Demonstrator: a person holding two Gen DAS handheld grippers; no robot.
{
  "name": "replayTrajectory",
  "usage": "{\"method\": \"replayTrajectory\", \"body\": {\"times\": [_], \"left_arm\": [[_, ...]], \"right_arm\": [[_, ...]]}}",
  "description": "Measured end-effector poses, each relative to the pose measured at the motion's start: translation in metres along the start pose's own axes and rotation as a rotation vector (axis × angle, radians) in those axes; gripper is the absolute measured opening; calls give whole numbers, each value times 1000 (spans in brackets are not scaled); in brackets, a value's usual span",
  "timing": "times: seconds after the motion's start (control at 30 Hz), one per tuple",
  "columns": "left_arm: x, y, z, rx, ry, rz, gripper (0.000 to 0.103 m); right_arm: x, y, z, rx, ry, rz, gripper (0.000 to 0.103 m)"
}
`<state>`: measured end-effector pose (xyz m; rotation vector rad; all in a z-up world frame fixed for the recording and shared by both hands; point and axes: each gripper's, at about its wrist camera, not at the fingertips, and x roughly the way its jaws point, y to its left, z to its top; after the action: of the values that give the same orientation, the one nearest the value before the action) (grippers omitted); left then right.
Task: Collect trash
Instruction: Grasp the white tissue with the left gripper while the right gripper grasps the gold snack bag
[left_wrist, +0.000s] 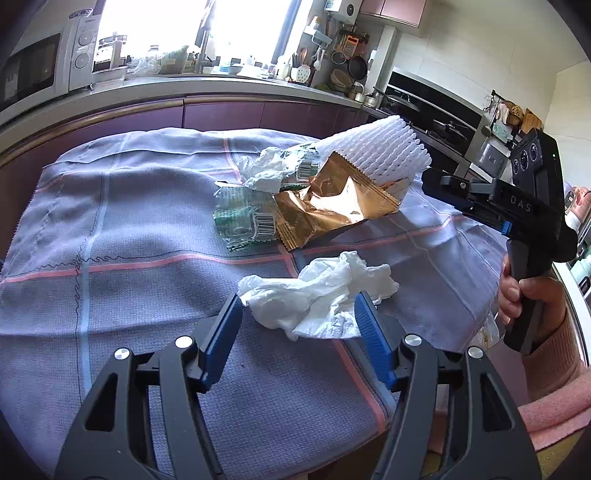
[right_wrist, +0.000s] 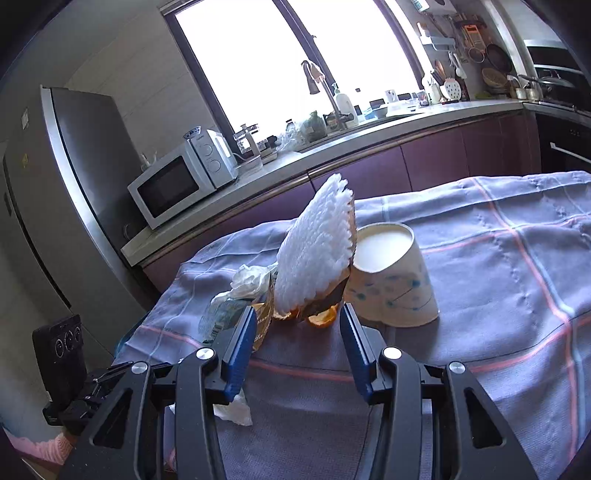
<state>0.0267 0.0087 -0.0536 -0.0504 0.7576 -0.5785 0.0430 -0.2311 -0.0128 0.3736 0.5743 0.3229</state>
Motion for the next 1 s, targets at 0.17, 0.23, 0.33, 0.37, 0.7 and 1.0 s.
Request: {"method": "replayTrajectory", "body": {"times": [0.17, 0.23, 0.33, 0.37, 0.7, 1.0], "left_arm": [[9, -3, -1, 0, 26, -4, 63], [14, -3, 0, -8, 40, -1, 61], [19, -2, 1, -19, 50, 4, 55], [20, -2, 2, -21, 50, 4, 50], [19, 2, 2, -47, 53, -26, 8], [-2, 5, 2, -49, 5, -33, 5]], "right_arm": [[23, 10, -10, 11, 61, 73, 44], [32, 16, -13, 9, 79, 98, 44], [42, 21, -13, 21, 91, 132, 38], [44, 21, -13, 26, 94, 140, 35], [41, 16, -14, 71, 78, 143, 5], [25, 24, -12, 40, 62, 159, 3]]}}
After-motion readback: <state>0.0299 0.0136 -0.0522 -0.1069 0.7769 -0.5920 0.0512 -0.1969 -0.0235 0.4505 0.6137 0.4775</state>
